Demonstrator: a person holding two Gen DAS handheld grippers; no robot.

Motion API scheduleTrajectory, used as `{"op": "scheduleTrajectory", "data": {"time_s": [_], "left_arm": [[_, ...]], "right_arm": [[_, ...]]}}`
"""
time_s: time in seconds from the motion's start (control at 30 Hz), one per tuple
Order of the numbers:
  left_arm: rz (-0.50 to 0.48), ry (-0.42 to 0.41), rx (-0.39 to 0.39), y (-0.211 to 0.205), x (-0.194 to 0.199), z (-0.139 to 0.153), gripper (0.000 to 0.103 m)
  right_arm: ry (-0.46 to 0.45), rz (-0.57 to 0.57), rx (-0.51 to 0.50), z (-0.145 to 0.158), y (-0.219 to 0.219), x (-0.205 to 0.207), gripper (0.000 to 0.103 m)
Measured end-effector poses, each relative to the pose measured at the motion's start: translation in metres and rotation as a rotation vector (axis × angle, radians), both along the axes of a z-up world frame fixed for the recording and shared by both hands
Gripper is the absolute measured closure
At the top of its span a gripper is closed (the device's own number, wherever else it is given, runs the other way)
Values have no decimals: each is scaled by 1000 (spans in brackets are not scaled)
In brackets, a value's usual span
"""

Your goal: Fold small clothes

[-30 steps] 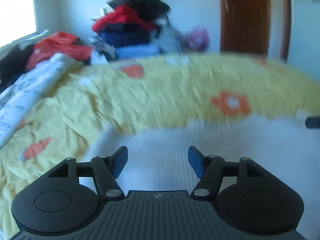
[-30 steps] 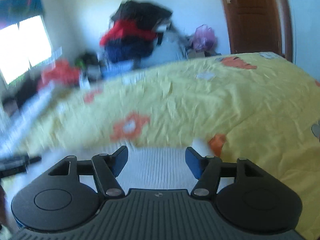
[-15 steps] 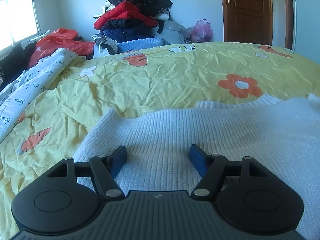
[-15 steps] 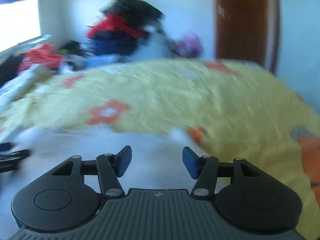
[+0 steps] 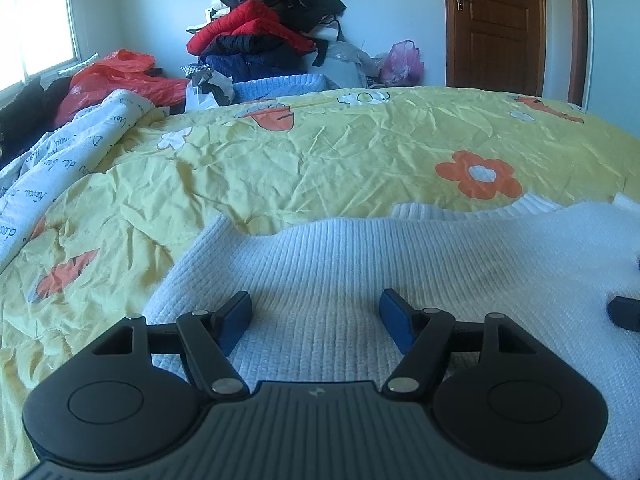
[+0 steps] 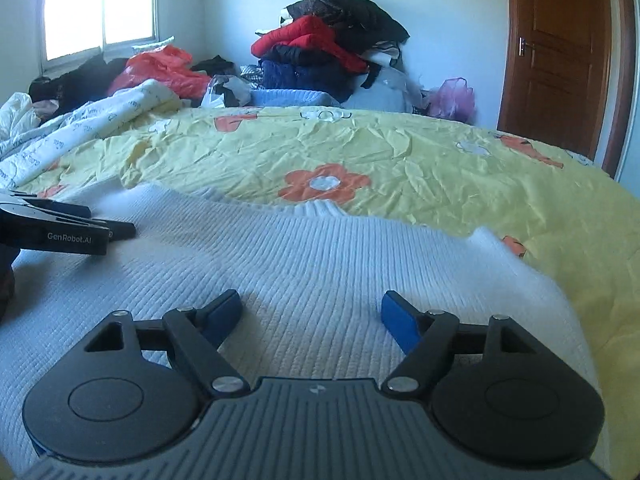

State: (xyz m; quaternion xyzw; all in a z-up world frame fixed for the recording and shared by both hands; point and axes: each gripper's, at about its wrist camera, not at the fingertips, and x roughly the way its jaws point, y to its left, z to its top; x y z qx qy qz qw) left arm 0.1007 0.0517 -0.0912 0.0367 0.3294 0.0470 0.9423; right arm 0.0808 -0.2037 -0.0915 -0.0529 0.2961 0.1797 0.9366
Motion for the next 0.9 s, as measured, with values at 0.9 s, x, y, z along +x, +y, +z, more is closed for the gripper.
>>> {"op": "scheduleTrajectory", "data": {"time_s": [0.9], "left_arm": [[79,-173,-257,33,-155,24,20]], "right_arm": [[-1,-155,194,35,-108,-80,12]]}}
